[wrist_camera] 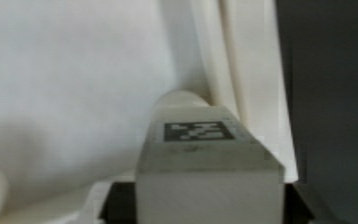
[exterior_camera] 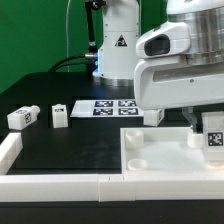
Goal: Assemble one leg
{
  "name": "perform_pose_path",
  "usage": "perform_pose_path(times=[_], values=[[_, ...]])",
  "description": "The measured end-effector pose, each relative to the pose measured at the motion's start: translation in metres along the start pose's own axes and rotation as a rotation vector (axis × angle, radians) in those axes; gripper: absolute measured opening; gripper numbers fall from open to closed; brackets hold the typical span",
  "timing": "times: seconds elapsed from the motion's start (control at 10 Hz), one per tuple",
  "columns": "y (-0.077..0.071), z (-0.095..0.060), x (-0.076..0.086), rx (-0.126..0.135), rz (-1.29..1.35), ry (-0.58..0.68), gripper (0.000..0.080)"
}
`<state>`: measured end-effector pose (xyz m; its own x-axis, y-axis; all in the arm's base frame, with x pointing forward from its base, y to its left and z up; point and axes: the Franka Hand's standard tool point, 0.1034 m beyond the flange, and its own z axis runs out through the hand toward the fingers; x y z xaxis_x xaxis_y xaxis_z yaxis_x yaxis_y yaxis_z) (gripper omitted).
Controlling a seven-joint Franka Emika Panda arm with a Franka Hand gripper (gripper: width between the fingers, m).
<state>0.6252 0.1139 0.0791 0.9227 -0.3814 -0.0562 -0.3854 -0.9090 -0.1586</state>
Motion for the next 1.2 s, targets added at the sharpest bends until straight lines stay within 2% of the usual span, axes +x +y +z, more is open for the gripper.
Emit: perform_pose_path(times=[0.4, 0.6, 0.8, 0.9, 1.1, 1.2], values=[[-0.0033, 0.0007, -0.0012, -0.019, 0.487, 0.024, 0.0291], [-0.004, 0.001, -0.0014, -0.025, 0.636, 0.035, 0.0291], [-0.0037, 0.001, -0.0008, -0.008, 0.823, 0.025, 0.0291], [-0.0038, 0.0012, -0.0009, -0.008, 0.779, 0.024, 0.032], [-0.0051, 0.0039, -0.0024, 0.0, 0.722, 0.036, 0.0585], [-0.0056, 0.0055, -0.0057, -0.006, 0.602, 0.038, 0.0585]])
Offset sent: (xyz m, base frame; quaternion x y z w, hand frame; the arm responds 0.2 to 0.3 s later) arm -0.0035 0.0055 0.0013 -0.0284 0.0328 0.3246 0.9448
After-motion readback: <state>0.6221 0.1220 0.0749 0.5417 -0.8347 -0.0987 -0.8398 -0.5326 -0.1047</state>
